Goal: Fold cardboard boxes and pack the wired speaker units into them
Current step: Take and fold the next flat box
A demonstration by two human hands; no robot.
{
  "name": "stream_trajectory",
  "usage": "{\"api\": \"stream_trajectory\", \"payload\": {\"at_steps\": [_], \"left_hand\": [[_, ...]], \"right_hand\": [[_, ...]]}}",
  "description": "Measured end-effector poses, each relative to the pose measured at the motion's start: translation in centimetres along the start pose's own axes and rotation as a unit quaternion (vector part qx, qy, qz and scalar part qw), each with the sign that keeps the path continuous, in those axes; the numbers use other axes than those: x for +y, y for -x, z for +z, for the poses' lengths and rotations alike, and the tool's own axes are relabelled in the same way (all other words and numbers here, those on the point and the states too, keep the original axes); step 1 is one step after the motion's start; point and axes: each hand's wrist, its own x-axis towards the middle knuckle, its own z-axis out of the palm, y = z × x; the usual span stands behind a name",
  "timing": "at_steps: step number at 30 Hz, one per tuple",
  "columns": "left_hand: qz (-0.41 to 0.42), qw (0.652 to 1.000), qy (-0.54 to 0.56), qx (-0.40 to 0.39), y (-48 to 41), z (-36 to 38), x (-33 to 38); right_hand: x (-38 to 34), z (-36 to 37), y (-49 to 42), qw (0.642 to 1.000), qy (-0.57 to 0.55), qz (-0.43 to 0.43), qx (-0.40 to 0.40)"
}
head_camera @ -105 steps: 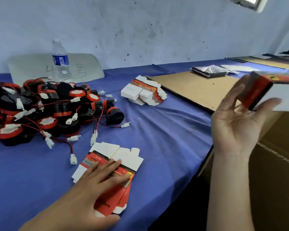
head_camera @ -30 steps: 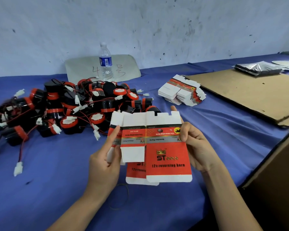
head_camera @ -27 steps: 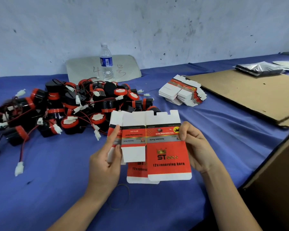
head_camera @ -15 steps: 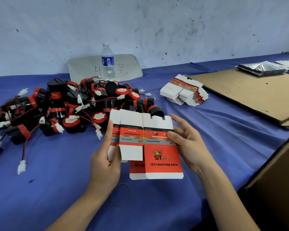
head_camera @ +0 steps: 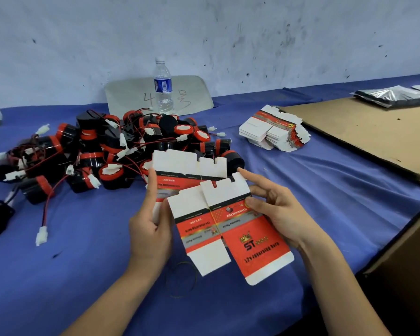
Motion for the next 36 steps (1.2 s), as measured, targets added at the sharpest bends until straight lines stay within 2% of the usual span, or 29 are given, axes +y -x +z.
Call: {"api": "stream_trajectory", "payload": {"at_steps": [4,20,29,36], "left_hand": [[0.018,0.998,-0.018,0.054,0.0,-0.1,-0.2],[0.045,0.996,-0.036,0.074,0.1,0.1,-0.4],[0.042,0.993,-0.059,0.088,0.2,0.2,0.0],[0.066,0.994,-0.054,0.063,0.4,0.4,0.1]], "right_hand": [[-0.1,0.0,0.1,1.0,0.023,-0.004,0.007],[-0.6,-0.2,0.3,0.998,0.03,-0.008,0.051],[0.3,-0.3,-0.5,0.977,-0.02,-0.037,0.207],[1.0,0.3,-0.9,0.957,-0.06,-0.039,0.281]]}}
